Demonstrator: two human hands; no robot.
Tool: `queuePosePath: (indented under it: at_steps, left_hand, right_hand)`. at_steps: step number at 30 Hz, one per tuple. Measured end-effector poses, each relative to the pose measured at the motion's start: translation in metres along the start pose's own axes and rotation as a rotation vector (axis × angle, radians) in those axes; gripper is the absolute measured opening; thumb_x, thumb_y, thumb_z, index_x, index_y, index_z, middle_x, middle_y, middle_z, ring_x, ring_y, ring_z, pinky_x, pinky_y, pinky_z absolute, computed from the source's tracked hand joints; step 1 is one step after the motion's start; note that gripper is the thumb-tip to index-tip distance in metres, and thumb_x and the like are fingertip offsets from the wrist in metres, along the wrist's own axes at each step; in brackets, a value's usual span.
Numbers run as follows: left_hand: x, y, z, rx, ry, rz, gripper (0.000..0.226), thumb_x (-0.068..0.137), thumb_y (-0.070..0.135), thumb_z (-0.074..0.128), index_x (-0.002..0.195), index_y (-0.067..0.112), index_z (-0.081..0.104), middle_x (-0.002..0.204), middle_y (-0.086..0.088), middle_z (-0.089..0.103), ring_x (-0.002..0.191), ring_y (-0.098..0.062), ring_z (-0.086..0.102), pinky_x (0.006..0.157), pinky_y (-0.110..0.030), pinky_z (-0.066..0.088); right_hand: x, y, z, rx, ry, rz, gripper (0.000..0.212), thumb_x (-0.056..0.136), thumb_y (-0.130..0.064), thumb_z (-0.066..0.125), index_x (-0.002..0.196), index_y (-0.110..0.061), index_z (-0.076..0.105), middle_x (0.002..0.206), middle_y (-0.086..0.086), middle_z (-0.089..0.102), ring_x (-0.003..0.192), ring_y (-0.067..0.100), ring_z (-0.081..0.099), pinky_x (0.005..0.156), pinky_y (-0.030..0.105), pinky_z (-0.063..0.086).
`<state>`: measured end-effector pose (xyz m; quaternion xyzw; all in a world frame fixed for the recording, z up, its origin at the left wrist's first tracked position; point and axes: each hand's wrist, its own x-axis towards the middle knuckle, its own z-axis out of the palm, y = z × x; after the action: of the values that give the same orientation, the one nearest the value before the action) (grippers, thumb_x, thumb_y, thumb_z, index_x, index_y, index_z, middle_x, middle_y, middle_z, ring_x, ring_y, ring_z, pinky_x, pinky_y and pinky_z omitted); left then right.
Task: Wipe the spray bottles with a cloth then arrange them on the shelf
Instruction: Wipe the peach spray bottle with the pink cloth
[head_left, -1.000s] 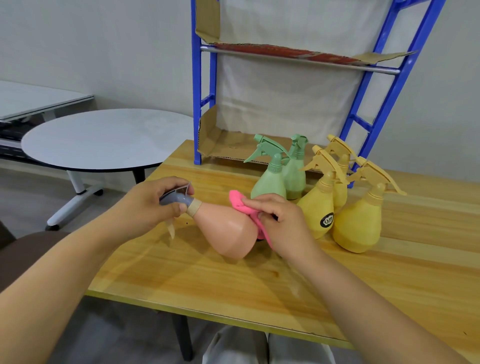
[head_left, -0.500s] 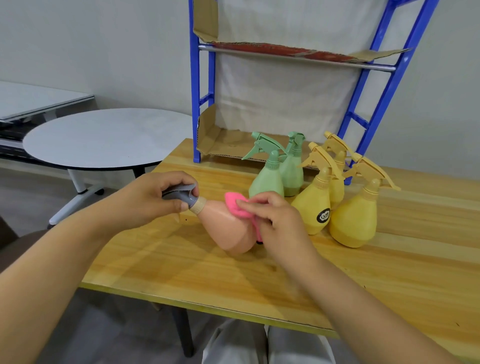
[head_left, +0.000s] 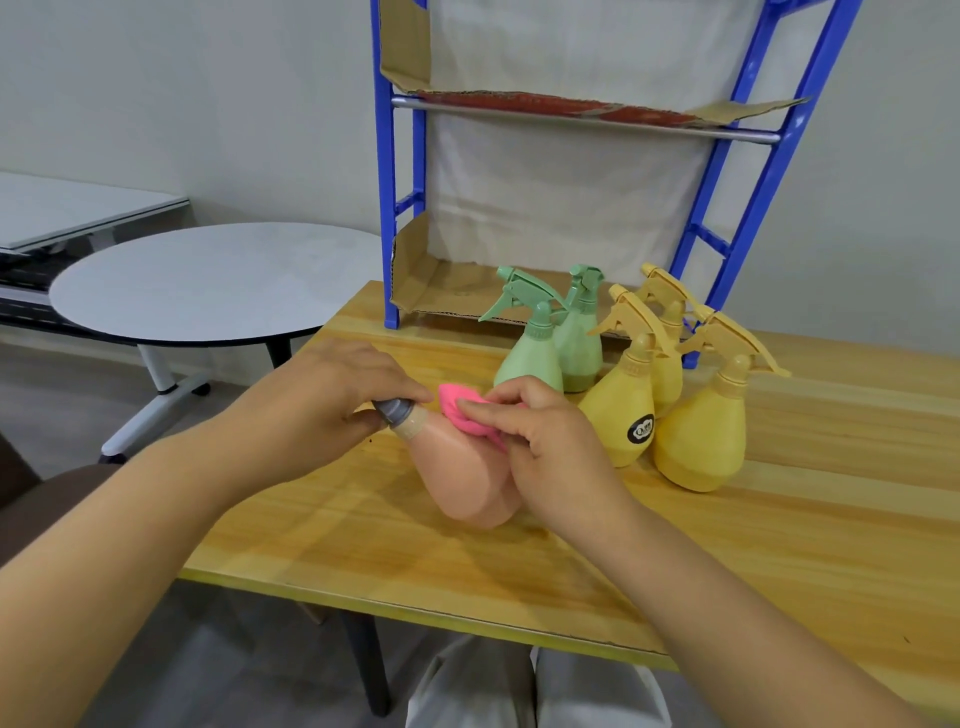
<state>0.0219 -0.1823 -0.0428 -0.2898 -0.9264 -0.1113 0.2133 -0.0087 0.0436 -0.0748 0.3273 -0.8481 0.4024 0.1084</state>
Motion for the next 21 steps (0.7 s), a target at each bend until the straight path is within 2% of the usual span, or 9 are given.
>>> queuePosePath:
  at_steps: [4, 7, 9, 11, 14, 16, 18, 20, 21]
  left_hand:
    - [-0.002, 0.005, -0.004, -0.071, -0.018, -0.104, 0.042, 0.074, 0.009, 0.076, 0.106, 0.036, 0.066, 0.093, 0.025, 0.064, 0.092, 0.000, 0.050, 0.079, -0.017, 0.040]
    - [-0.006, 0.009, -0.003, -0.157, -0.098, -0.301, 0.031, 0.081, 0.015, 0.070, 0.098, 0.039, 0.063, 0.090, 0.036, 0.059, 0.098, 0.005, 0.051, 0.078, -0.014, 0.042]
    - [-0.009, 0.008, 0.002, -0.272, -0.100, -0.430, 0.019, 0.082, 0.014, 0.067, 0.091, 0.031, 0.064, 0.093, 0.034, 0.062, 0.094, 0.010, 0.055, 0.074, -0.014, 0.042]
    - [-0.011, 0.008, 0.005, -0.381, -0.081, -0.524, 0.019, 0.082, 0.013, 0.065, 0.091, 0.029, 0.064, 0.093, 0.032, 0.064, 0.088, 0.010, 0.058, 0.071, -0.013, 0.043]
    - [-0.006, 0.011, 0.006, -0.626, -0.042, -0.702, 0.021, 0.083, 0.010, 0.064, 0.094, 0.028, 0.065, 0.082, 0.007, 0.066, 0.066, -0.002, 0.060, 0.067, -0.023, 0.046]
    - [0.000, 0.013, 0.006, -0.782, -0.025, -0.827, 0.025, 0.083, 0.006, 0.063, 0.102, 0.022, 0.062, 0.085, -0.002, 0.061, 0.062, -0.011, 0.056, 0.064, -0.025, 0.045]
    - [0.005, 0.013, 0.006, -0.844, -0.034, -0.926, 0.030, 0.084, 0.005, 0.062, 0.109, 0.021, 0.059, 0.089, -0.007, 0.057, 0.060, -0.015, 0.053, 0.058, -0.024, 0.043]
    - [0.007, 0.011, 0.006, -0.889, -0.057, -1.014, 0.032, 0.086, 0.004, 0.060, 0.111, 0.024, 0.057, 0.082, -0.008, 0.055, 0.057, -0.016, 0.050, 0.051, -0.023, 0.040]
    - [0.007, 0.011, 0.006, -0.918, -0.073, -1.054, 0.032, 0.087, 0.004, 0.058, 0.112, 0.025, 0.058, 0.076, -0.008, 0.053, 0.055, -0.015, 0.049, 0.048, -0.023, 0.039]
  right_hand:
    - [0.001, 0.008, -0.002, 0.109, 0.030, 0.131, 0.037, 0.088, 0.006, 0.050, 0.109, -0.018, 0.070, 0.099, -0.007, 0.054, 0.096, 0.004, 0.050, 0.085, 0.006, 0.037]
    - [-0.006, 0.017, -0.004, 0.176, 0.069, 0.220, 0.043, 0.089, 0.009, 0.048, 0.111, -0.021, 0.068, 0.103, -0.002, 0.056, 0.095, 0.006, 0.052, 0.086, 0.012, 0.043]
    - [-0.014, 0.018, -0.004, 0.242, 0.088, 0.242, 0.047, 0.089, 0.009, 0.047, 0.111, -0.028, 0.066, 0.106, -0.004, 0.056, 0.093, -0.002, 0.052, 0.079, 0.007, 0.044]
    - [-0.019, 0.019, -0.002, 0.249, 0.104, 0.225, 0.052, 0.089, 0.008, 0.050, 0.112, -0.036, 0.061, 0.107, -0.013, 0.054, 0.098, -0.010, 0.049, 0.083, 0.001, 0.038]
    - [-0.024, 0.022, 0.004, 0.213, 0.137, 0.183, 0.055, 0.085, 0.009, 0.055, 0.113, -0.037, 0.060, 0.106, -0.018, 0.052, 0.104, -0.010, 0.046, 0.092, 0.002, 0.034]
    - [-0.028, 0.024, 0.007, 0.222, 0.161, 0.157, 0.055, 0.083, 0.012, 0.056, 0.114, -0.032, 0.062, 0.107, -0.015, 0.053, 0.103, -0.008, 0.047, 0.088, 0.004, 0.038]
    - [-0.031, 0.024, 0.010, 0.233, 0.193, 0.110, 0.056, 0.081, 0.014, 0.056, 0.114, -0.029, 0.064, 0.107, -0.011, 0.054, 0.100, -0.001, 0.051, 0.082, 0.012, 0.047]
    - [-0.034, 0.026, 0.013, 0.184, 0.223, 0.032, 0.058, 0.079, 0.014, 0.058, 0.115, -0.031, 0.065, 0.108, -0.011, 0.055, 0.102, 0.006, 0.053, 0.084, 0.025, 0.051]
    - [-0.036, 0.027, 0.014, 0.137, 0.229, -0.015, 0.060, 0.078, 0.014, 0.059, 0.116, -0.032, 0.064, 0.108, -0.011, 0.054, 0.104, 0.007, 0.052, 0.088, 0.027, 0.049]
